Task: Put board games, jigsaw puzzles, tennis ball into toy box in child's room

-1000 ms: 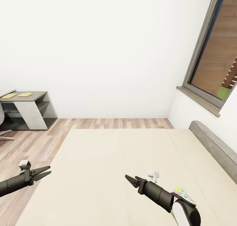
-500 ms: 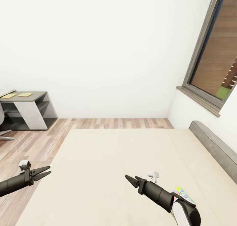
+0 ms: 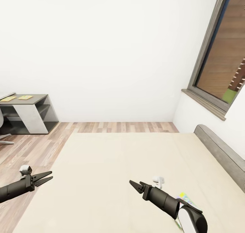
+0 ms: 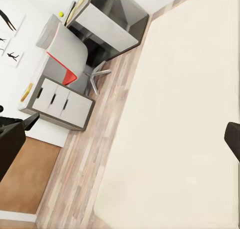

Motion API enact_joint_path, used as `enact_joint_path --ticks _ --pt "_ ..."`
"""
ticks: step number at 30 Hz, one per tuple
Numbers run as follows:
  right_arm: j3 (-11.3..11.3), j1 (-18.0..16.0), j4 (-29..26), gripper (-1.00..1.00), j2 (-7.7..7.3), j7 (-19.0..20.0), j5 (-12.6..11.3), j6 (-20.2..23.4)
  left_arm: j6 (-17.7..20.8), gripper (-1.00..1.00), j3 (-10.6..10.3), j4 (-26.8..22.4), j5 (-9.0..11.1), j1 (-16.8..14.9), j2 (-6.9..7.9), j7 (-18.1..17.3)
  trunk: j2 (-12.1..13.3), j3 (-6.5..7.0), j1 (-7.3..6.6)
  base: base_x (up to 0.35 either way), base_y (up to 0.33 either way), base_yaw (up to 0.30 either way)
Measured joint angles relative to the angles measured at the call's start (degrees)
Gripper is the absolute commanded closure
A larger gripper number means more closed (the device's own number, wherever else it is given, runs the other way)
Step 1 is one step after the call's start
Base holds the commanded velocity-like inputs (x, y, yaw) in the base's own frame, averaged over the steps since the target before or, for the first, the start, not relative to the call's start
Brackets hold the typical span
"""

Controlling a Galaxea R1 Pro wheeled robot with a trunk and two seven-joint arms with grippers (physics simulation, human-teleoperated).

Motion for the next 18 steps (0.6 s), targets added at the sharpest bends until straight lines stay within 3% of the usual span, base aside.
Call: enact_joint_path --ticks 18 --pt "0.0 0.0 0.0 -1.0 -0.07 0.0 0.0 0.0 0.0 -1.0 0.0 0.0 0.0 0.0 0.0 0.0 0.0 0.0 0.0 0.0 -0.139 0.0"
